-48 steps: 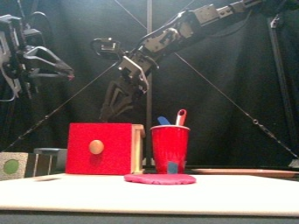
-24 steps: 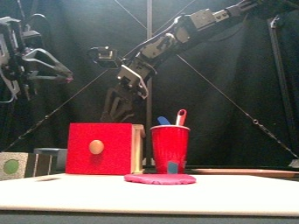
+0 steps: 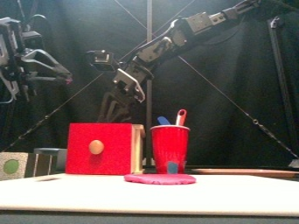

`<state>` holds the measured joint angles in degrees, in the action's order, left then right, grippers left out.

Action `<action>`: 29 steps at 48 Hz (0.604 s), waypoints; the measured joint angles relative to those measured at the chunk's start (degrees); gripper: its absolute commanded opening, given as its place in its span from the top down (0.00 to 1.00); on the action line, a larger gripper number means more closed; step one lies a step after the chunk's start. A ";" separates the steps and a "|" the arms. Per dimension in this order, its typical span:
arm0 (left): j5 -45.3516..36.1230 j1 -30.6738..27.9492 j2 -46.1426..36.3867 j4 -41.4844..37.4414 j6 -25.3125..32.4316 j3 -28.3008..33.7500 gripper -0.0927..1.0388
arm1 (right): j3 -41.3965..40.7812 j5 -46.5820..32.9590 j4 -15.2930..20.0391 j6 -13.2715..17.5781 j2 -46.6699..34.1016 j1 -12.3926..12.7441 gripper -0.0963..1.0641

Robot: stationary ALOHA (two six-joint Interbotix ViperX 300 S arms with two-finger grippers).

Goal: Get the cutter from the drawer then cut the dough then place the extra dough in the bowl
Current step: Place the cutter on the board

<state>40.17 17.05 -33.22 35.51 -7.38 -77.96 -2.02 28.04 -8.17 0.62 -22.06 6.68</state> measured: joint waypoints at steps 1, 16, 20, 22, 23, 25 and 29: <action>0.00 -0.09 0.09 0.09 0.00 0.00 0.43 | 0.00 0.18 -0.09 0.00 0.00 0.00 0.23; -0.09 -0.09 0.00 0.09 0.00 0.09 0.43 | 0.18 1.41 -0.26 0.00 -0.09 0.00 0.25; 0.00 -0.09 0.09 0.00 0.00 0.09 0.43 | 0.18 2.02 -0.35 -0.09 -0.18 0.00 0.29; -0.09 -0.09 0.00 0.09 0.09 0.00 0.43 | 0.18 2.20 -0.35 0.00 -0.26 0.00 0.30; -0.09 -0.09 0.00 0.09 0.09 0.00 0.43 | 0.09 2.29 -0.44 0.00 -0.35 0.00 0.31; -0.18 0.00 0.00 0.09 0.09 0.00 0.43 | 0.09 2.64 -0.44 0.35 -0.44 0.00 0.33; -0.09 -0.09 0.00 0.00 0.09 0.09 0.43 | 0.09 2.64 -0.44 0.18 -0.44 0.09 0.35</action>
<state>40.08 16.96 -33.22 35.51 -7.29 -77.87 -1.93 30.67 -8.61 0.79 -22.50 6.77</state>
